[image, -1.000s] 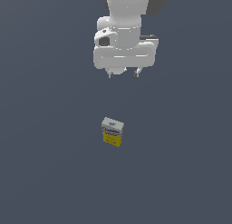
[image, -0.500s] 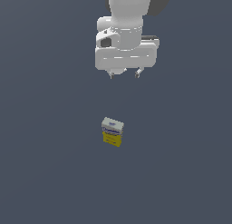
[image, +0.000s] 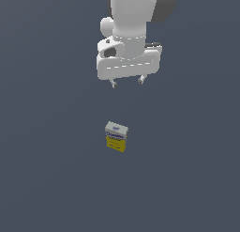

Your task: Pick up the object and move it to a goal position.

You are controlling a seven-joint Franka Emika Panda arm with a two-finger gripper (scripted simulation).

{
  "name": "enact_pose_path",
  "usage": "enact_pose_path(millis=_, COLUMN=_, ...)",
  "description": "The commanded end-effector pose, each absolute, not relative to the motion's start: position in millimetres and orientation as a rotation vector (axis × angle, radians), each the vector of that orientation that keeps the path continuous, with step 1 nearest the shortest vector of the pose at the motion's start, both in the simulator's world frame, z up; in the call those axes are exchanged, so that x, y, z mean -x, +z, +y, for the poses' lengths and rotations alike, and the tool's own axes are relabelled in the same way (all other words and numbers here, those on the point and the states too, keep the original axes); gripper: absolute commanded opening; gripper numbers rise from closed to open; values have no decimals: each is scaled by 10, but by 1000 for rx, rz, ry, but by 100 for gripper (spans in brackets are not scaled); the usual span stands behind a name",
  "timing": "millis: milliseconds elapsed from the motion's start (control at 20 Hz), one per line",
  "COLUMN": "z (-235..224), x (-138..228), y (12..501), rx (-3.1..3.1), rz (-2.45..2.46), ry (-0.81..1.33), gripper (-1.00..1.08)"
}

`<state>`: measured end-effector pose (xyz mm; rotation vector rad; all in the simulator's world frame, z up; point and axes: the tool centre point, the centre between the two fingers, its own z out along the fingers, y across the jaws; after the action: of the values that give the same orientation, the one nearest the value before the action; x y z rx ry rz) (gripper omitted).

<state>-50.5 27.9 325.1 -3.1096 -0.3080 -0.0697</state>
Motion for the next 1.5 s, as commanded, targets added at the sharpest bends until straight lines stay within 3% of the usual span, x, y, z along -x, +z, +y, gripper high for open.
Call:
enact_pose_path(millis=0, z=259, x=447, y=3201, rx=3104, rz=-388, ry=-66, gripper=100)
enact_pose_path(millis=1450, z=-40, x=-273, y=2373, rx=2784, rz=-1465, ry=-15, gripper=100)
